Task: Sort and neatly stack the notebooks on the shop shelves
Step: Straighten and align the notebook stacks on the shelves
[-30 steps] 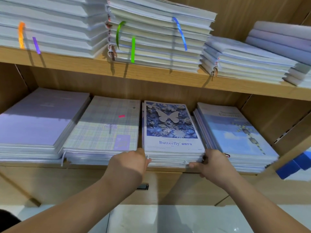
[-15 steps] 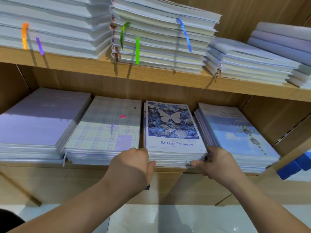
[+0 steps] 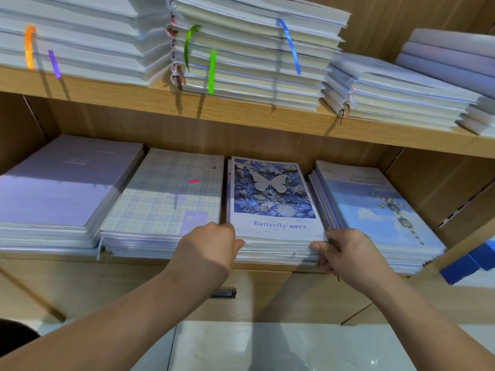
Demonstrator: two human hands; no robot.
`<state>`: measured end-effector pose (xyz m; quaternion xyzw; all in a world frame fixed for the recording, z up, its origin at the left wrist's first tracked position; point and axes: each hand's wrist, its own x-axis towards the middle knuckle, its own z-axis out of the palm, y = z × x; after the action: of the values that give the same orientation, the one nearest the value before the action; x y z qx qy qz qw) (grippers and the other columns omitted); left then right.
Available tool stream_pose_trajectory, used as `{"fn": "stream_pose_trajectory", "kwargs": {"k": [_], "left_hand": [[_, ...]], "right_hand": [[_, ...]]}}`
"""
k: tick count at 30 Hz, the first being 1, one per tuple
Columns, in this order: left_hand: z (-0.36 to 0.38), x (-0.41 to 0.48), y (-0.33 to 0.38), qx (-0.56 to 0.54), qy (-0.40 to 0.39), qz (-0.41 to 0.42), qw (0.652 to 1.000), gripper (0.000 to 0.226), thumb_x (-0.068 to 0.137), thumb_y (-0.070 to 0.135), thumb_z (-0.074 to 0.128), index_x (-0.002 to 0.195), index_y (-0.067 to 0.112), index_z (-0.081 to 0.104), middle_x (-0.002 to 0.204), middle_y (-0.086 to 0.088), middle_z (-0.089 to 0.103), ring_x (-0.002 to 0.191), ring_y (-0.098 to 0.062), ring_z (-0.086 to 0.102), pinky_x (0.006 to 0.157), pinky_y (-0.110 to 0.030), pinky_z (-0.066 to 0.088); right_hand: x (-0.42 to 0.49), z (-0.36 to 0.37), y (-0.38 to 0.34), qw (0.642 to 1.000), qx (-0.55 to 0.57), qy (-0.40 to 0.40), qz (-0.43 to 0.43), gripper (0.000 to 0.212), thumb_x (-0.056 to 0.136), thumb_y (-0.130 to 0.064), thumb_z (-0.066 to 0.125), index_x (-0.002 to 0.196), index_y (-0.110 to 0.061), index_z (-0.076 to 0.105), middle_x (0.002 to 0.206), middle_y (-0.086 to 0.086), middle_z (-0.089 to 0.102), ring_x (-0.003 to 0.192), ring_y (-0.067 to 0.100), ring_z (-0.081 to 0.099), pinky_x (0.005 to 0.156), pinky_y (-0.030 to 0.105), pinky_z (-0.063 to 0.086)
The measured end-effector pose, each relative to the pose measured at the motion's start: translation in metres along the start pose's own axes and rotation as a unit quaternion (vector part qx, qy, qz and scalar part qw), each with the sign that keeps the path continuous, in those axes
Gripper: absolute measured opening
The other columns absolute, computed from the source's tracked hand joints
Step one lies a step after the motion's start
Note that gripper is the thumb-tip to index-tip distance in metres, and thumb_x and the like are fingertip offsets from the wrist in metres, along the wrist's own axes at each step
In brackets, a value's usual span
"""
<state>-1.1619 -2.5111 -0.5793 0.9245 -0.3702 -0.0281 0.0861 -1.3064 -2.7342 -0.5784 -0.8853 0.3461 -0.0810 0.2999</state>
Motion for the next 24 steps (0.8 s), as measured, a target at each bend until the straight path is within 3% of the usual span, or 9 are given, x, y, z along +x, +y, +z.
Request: {"fn": "stream_pose_trajectory", "kwargs": {"k": [9, 13, 15, 18, 24], "left_hand": [[0.007, 0.003, -0.006, -0.041, 0.028, 0.004, 0.999, 0.037, 0.106, 0.050, 0.041, 0.086, 0.019, 0.046, 0.073, 0.003, 0.046, 0.077, -0.022, 0.053, 0.066, -0.030, 0.039], [0.009, -0.009, -0.011, -0.087, 0.037, 0.022, 0.995, 0.035, 0.103, 0.053, 0.045, 0.087, 0.022, 0.048, 0.075, 0.005, 0.055, 0.076, -0.018, 0.057, 0.064, -0.029, 0.038], [0.009, -0.023, -0.017, -0.133, 0.049, 0.047, 0.989, 0.033, 0.098, 0.053, 0.051, 0.080, 0.026, 0.047, 0.069, 0.007, 0.052, 0.071, -0.015, 0.053, 0.061, -0.028, 0.035], [0.013, -0.041, -0.022, -0.140, 0.032, 0.071, 0.987, 0.035, 0.094, 0.052, 0.054, 0.072, 0.026, 0.044, 0.068, 0.007, 0.051, 0.072, -0.014, 0.051, 0.057, -0.027, 0.034], [0.033, -0.041, 0.025, -0.144, -0.042, 0.104, 0.983, 0.030, 0.093, 0.046, 0.055, 0.072, 0.027, 0.045, 0.074, 0.009, 0.050, 0.077, -0.012, 0.048, 0.068, -0.029, 0.041]], "right_hand": [[0.002, -0.001, 0.001, 1.000, -0.022, 0.007, 0.003, 0.042, 0.096, -0.027, 0.070, 0.066, -0.001, 0.057, 0.071, 0.024, 0.066, 0.069, 0.044, 0.065, 0.062, 0.050, 0.057], [-0.001, -0.001, -0.004, 0.995, -0.089, -0.003, 0.032, 0.040, 0.096, -0.044, 0.066, 0.069, -0.018, 0.055, 0.067, 0.007, 0.068, 0.065, 0.028, 0.069, 0.072, 0.043, 0.059], [-0.001, -0.005, -0.007, 0.989, -0.133, -0.024, 0.060, 0.044, 0.093, -0.054, 0.065, 0.072, -0.016, 0.058, 0.061, 0.002, 0.069, 0.061, 0.022, 0.070, 0.074, 0.042, 0.060], [-0.007, -0.012, -0.011, 0.977, -0.184, -0.068, 0.084, 0.052, 0.089, -0.062, 0.065, 0.072, -0.013, 0.064, 0.047, -0.002, 0.066, 0.044, 0.012, 0.067, 0.072, 0.037, 0.062], [-0.026, -0.024, 0.000, 0.981, -0.139, -0.113, 0.072, 0.052, 0.083, -0.065, 0.069, 0.066, -0.015, 0.064, 0.052, 0.000, 0.069, 0.040, 0.010, 0.061, 0.059, 0.026, 0.051]]}}
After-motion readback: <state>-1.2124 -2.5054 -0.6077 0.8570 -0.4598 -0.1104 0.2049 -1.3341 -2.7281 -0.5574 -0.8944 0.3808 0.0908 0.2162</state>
